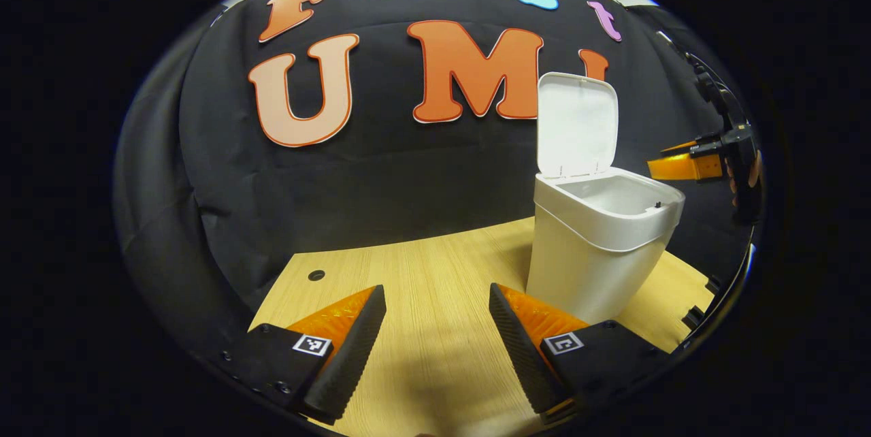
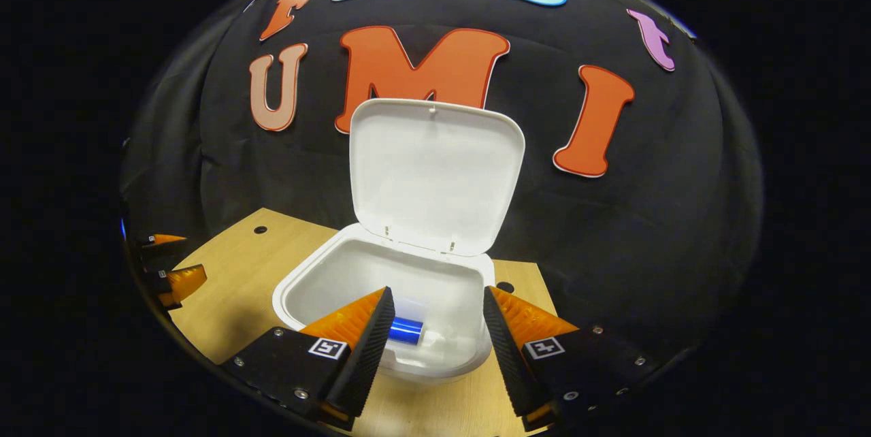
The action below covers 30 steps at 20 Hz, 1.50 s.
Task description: Press the lid of the desktop garbage bin to open it, pick up the crumpled paper on the desktop and throw it into the bin, then pick up the pop can on the desktop and drop it into the bin, and finally close the garbage bin lid.
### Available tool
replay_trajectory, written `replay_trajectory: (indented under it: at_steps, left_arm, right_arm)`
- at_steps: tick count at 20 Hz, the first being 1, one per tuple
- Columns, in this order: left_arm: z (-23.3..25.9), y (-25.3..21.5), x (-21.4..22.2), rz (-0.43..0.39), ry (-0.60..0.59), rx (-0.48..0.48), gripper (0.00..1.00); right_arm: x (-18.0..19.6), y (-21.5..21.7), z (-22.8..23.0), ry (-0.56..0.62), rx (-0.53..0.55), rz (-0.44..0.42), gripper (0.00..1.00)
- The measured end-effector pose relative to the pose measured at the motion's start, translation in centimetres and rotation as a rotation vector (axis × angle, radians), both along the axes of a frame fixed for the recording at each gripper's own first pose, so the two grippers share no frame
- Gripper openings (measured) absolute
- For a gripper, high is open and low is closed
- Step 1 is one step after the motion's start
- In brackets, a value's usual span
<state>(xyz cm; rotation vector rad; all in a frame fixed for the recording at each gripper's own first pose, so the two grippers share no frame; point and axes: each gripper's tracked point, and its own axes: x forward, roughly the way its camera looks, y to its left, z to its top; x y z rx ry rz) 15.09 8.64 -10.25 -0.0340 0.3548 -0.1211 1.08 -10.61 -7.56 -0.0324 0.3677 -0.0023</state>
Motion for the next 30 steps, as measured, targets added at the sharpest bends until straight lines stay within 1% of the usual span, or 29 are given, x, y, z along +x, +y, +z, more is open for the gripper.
replay_trajectory:
  at_steps: [7, 14, 18, 24, 27, 30]
  left_arm:
    - [0.3, 1.0, -0.2, 0.027, -0.010, 0.014, 0.98]
    - [0.2, 1.7, -0.2, 0.041, -0.010, 0.019, 0.97]
    - [0.2, 2.2, -0.2, 0.052, -0.012, 0.028, 0.98]
    - [-0.4, 3.5, -0.3, 0.085, 0.003, 0.022, 0.98]
    - [-0.4, 4.1, -0.4, 0.096, 0.005, 0.032, 0.98]
    - [-0.2, 4.5, -0.4, 0.106, -0.002, 0.046, 0.98]
  right_arm:
    - [1.7, -0.1, 4.7, -0.059, -0.033, 0.019, 0.80]
    - [3.9, -0.3, 10.3, -0.157, -0.053, 0.028, 0.80]
    - [5.3, -1.3, 12.4, -0.174, -0.064, 0.002, 0.80]
    - [8.2, -1.5, 16.3, -0.251, -0.065, 0.001, 0.80]
    - [10.1, -2.1, 17.8, -0.288, -0.078, -0.016, 0.80]
    - [11.6, -1.6, 18.2, -0.293, -0.039, -0.007, 0.79]
